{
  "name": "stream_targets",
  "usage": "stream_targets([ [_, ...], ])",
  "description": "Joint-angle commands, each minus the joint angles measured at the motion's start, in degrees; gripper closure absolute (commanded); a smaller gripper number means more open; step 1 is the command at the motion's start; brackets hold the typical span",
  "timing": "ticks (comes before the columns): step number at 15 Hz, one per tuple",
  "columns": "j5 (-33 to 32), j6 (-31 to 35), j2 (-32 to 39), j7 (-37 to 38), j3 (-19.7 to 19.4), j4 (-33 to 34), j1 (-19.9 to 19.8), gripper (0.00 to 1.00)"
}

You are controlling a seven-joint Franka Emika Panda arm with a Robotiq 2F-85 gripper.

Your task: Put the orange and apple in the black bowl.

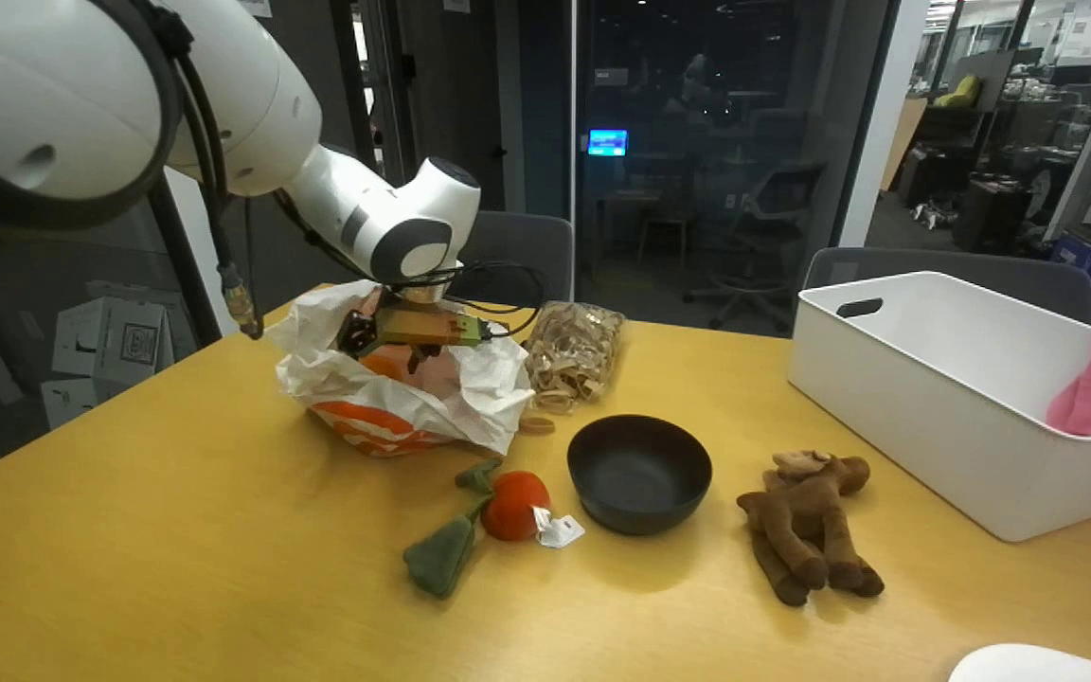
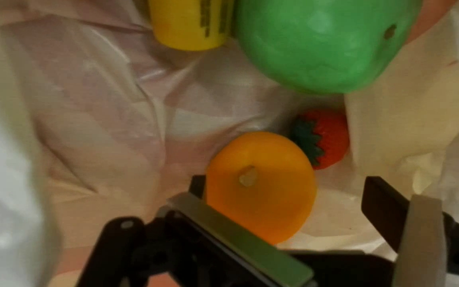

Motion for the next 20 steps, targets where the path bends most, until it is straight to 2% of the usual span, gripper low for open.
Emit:
stream_targets([
  [1,3.3,-4.6,-0.8,-3.5,0.4,1.5,-0.1,0.0],
  [12,4.6,-1.4,2.4,-13.7,0.2,1.5,1.0,0.0],
  [20,4.4,10.6,4.7,-15.9,1.0,1.2,2.8,0.0],
])
